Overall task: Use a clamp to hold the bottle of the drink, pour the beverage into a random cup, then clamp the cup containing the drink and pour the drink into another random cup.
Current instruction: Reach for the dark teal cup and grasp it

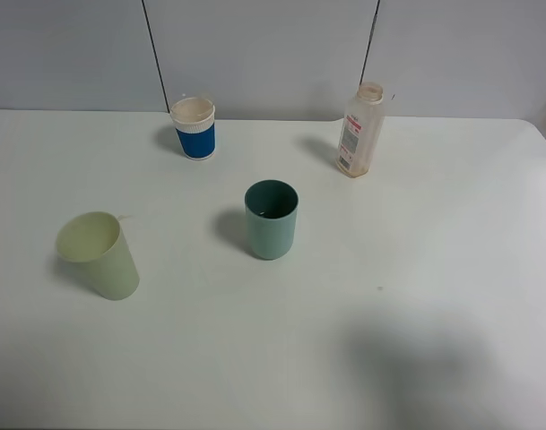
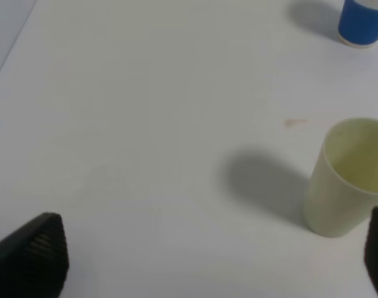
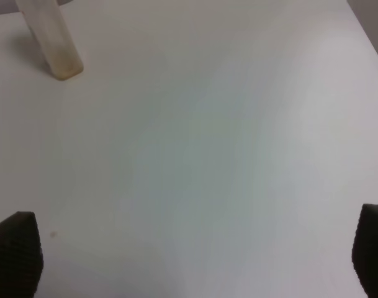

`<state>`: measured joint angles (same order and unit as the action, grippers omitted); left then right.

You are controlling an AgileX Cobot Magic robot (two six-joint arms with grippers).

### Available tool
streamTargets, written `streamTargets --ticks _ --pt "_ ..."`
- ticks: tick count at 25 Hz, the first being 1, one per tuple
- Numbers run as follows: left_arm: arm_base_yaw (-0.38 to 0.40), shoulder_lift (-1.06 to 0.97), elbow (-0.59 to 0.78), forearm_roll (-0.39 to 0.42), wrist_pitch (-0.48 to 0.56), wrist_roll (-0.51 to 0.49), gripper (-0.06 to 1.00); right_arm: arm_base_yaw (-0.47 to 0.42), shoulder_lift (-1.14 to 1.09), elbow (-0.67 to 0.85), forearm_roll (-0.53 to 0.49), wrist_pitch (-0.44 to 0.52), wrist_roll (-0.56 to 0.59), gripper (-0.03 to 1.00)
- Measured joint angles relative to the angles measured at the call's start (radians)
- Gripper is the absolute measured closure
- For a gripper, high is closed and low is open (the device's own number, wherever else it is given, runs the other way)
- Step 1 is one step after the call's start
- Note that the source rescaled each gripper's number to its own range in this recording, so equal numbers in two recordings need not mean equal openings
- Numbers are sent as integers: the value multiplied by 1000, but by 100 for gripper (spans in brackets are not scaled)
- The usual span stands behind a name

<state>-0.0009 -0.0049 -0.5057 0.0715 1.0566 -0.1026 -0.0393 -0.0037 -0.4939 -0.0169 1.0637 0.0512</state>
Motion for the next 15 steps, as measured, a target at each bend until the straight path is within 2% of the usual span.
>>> streamTargets --ticks 15 --pt "1 0 0 0 0 0 6 0 0 0 0 0 0 -3"
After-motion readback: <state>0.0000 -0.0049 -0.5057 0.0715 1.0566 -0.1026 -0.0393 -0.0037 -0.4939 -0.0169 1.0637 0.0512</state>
